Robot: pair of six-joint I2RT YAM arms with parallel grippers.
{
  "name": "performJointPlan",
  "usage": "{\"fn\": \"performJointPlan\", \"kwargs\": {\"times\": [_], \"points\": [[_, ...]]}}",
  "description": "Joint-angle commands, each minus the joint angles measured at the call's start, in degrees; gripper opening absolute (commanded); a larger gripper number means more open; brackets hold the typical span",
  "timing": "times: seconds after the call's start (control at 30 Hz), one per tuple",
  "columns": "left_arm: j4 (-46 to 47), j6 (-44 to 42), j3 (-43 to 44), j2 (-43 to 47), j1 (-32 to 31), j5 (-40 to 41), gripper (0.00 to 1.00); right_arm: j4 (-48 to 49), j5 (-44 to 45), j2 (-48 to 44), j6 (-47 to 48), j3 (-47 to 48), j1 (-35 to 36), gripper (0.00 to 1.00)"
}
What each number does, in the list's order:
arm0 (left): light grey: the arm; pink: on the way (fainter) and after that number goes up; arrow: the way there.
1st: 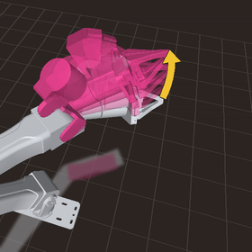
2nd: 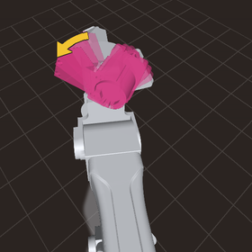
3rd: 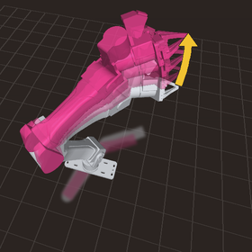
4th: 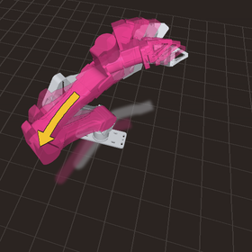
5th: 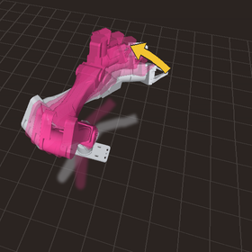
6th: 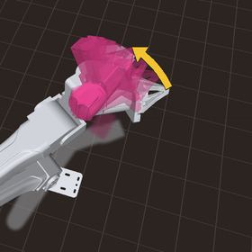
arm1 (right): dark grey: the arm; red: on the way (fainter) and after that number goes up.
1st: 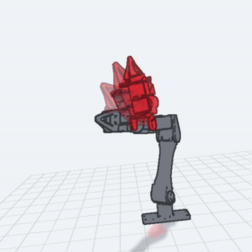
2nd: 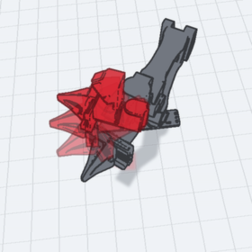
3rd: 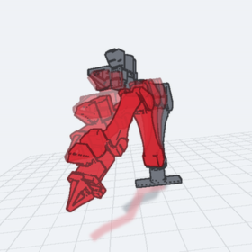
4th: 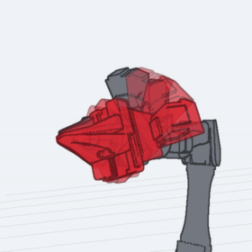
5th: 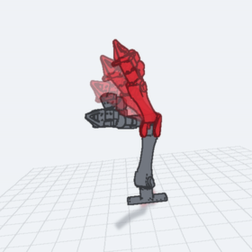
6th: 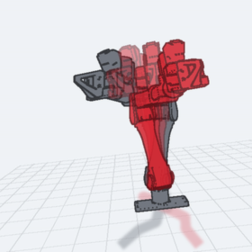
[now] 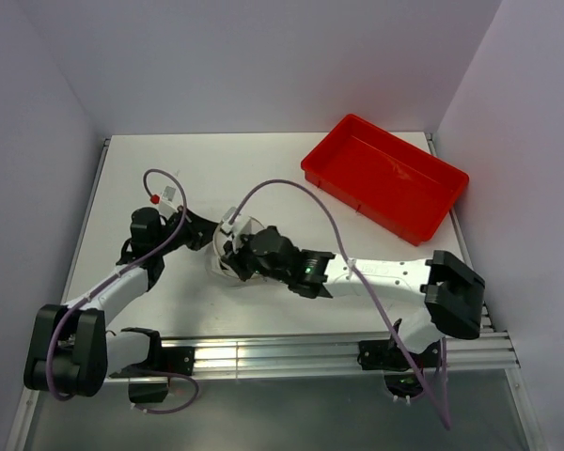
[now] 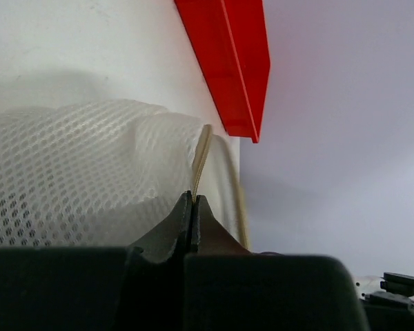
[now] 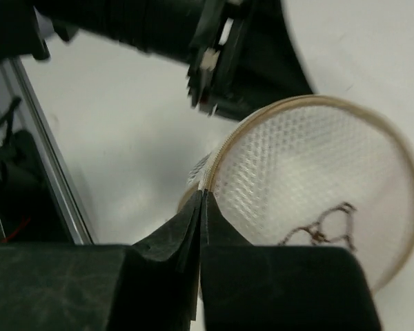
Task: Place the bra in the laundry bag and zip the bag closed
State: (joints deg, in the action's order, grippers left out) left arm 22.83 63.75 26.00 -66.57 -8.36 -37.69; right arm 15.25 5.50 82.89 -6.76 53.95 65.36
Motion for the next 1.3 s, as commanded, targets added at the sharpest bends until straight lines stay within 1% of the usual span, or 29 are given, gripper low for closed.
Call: {"fn": "performJointPlan", "kwargs": {"times": [0.0,0.03,0.1,0.13,0.17,0.2,0.3,0.4,0.43,0.5,0.53,0.57,0.6,0.67,0.7,0.73,0.77,0.8,0.83,0.9,0.93,0.97,1.03,1.07,1.1,1.17,1.2,1.23,1.27], "points": [[8.7,0.6,-0.4,-0.4,-0.3,-2.1,0.00,-9.7,2.7,2.4,0.3,7.9,1.3,0.10],[8.6,0.4,-0.7,-0.1,-0.3,-1.9,0.00,-10.6,6.0,2.3,-1.9,8.9,1.3,0.29],[7.1,-0.2,-0.8,1.1,-0.3,-1.3,0.00,-12.3,7.2,-0.2,-3.4,9.1,1.0,0.55],[6.6,-0.5,-0.9,1.4,-0.2,-1.2,0.00,-13.6,8.9,-2.4,-6.4,9.1,0.3,0.75],[6.3,-0.6,-1.1,2.0,-0.2,-1.0,0.00,-14.2,8.7,-3.4,-7.9,9.1,-0.3,0.82],[6.1,-0.6,-1.2,2.2,0.0,-0.6,0.00,-14.4,8.4,-4.7,-9.1,8.7,-0.9,0.84],[5.6,-0.6,-1.7,2.4,0.8,-0.5,0.00,-12.2,7.9,-10.2,-13.7,4.2,-3.3,0.85],[4.4,-1.1,-1.7,3.5,1.8,-0.4,0.09,-9.8,6.6,-15.8,-20.5,-2.3,-6.8,0.85],[2.4,-1.6,-1.5,4.0,1.9,0.6,0.12,-8.7,6.5,-17.8,-22.0,-5.8,-7.8,0.85],[0.2,-3.2,-1.1,5.9,2.3,1.7,0.15,-8.1,8.8,-19.3,-28.6,-9.5,-11.2,0.82],[-1.8,-3.5,-0.8,6.5,2.4,2.4,0.21,-6.7,8.8,-20.7,-30.6,-13.5,-12.4,0.78],[-2.9,-4.5,-0.6,7.7,2.5,2.7,0.25,-6.4,8.3,-21.0,-32.5,-15.2,-13.7,0.77],[-5.6,-5.1,-0.2,8.4,2.5,3.6,0.35,-5.7,8.9,-21.8,-36.4,-18.2,-15.3,0.75],[-8.6,-7.0,0.4,10.4,2.5,4.9,0.45,-4.2,9.9,-22.2,-39.0,-20.9,-16.0,0.75],[-9.8,-7.5,0.6,11.2,2.6,5.6,0.49,-3.6,10.2,-22.2,-42.6,-21.9,-16.2,0.75],[-11.0,-8.1,0.9,11.9,2.6,6.1,0.55,-0.9,9.9,-22.2,-44.2,-24.0,-16.1,0.77],[-13.7,-9.5,1.2,13.2,2.6,7.4,0.59,0.6,9.5,-21.9,-46.2,-25.1,-16.1,0.78],[-15.2,-10.2,1.9,13.9,2.6,8.2,0.65,2.3,9.2,-21.5,-50.2,-27.1,-16.1,0.81],[-16.7,-11.0,2.4,14.5,2.6,9.2,0.68,5.8,8.5,-20.4,-51.9,-28.0,-16.1,0.83],[-21.9,-13.7,3.8,16.9,2.6,12.1,0.72,8.6,8.6,-18.7,-55.5,-29.3,-16.1,0.89],[-23.3,-14.8,4.5,17.7,2.6,12.9,0.72,10.1,8.4,-16.7,-55.9,-29.3,-16.2,0.90],[-27.9,-17.1,5.5,19.4,2.6,15.3,0.72,10.7,8.5,-15.7,-55.9,-28.9,-16.2,0.90],[-32.1,-19.7,9.4,20.8,2.4,17.7,0.71,10.9,8.0,-12.7,-54.9,-27.2,-16.2,0.90],[-34.1,-22.6,11.0,21.8,2.0,19.2,0.70,11.1,8.6,-12.2,-54.6,-26.8,-16.2,0.87],[-37.5,-23.7,14.4,22.0,0.9,22.3,0.66,11.6,8.9,-12.0,-54.8,-27.1,-16.2,0.82],[-39.7,-26.5,17.8,21.0,-1.8,24.6,0.62,12.5,9.8,-12.1,-53.9,-27.3,-16.2,0.77],[-40.1,-27.1,20.9,20.1,-3.0,25.9,0.60,12.0,10.1,-12.1,-52.8,-26.8,-16.2,0.75],[-40.5,-27.7,22.7,16.9,-4.4,26.3,0.57,11.0,10.5,-12.2,-52.6,-26.8,-16.2,0.74],[-41.1,-28.9,24.5,14.7,-7.7,26.3,0.54,11.4,10.8,-12.7,-52.2,-27.1,-16.1,0.69]]}}
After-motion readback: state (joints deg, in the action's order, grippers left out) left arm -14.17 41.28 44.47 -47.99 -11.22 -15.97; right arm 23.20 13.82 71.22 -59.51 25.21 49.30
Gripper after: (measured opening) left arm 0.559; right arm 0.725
